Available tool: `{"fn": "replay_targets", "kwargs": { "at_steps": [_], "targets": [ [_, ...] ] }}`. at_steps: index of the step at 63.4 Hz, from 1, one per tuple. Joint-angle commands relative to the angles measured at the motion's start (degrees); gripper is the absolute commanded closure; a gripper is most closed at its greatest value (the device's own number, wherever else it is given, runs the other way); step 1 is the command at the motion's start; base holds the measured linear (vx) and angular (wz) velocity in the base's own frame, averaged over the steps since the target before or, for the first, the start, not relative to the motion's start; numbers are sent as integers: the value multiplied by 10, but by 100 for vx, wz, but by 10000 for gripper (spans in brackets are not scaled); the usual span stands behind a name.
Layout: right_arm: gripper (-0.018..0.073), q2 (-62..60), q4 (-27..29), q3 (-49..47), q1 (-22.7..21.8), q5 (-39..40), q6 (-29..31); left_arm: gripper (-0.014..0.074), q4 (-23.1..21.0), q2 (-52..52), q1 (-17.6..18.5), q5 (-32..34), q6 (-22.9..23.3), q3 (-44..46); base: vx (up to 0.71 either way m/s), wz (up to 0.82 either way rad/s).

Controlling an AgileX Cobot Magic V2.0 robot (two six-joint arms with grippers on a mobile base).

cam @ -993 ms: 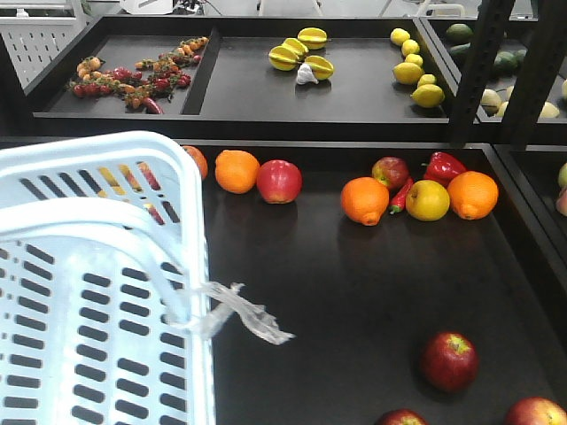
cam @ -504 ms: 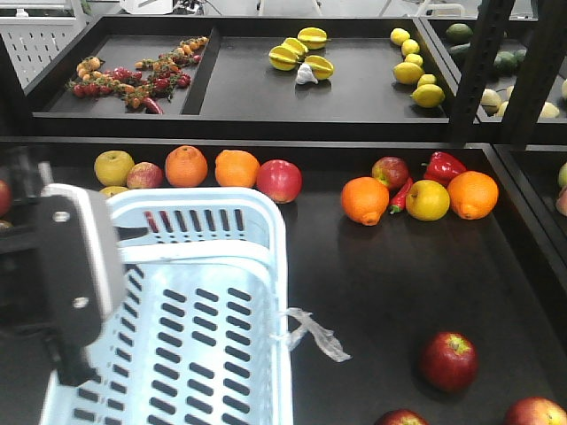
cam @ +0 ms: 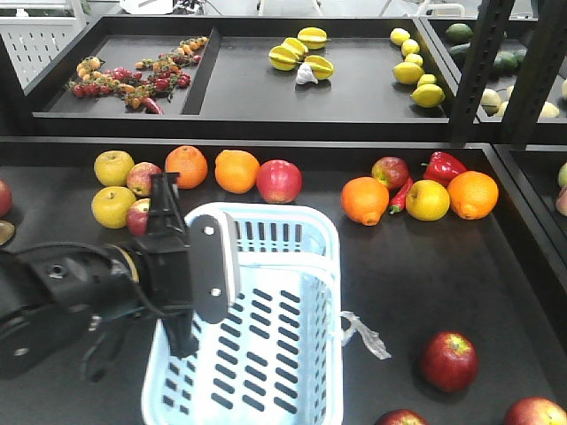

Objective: Pick three apples into basket with both arms
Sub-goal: 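Lower the light-blue basket onto the table with the left gripper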

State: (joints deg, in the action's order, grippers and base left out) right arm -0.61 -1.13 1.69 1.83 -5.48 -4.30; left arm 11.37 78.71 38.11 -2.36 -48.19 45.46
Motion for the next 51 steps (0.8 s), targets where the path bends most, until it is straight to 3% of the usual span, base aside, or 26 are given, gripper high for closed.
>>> {"fn": "replay_targets", "kwargs": {
  "at_steps": [1, 35, 43, 51],
  "targets": [
    [568, -6, -3, 7, 2, 45, 4, 603, -4, 6, 2, 90, 8, 17, 0, 0],
    [568, -6, -3, 7, 2, 44, 4, 579, -4, 99, -9, 130, 24, 17, 0, 0],
    [568, -6, -3, 7, 2, 45, 4, 510, -4, 110, -10, 138, 24, 17, 0, 0],
    [568, -6, -3, 7, 2, 45, 4, 384, -4, 117, -10, 154, 24, 17, 0, 0]
  ]
}}
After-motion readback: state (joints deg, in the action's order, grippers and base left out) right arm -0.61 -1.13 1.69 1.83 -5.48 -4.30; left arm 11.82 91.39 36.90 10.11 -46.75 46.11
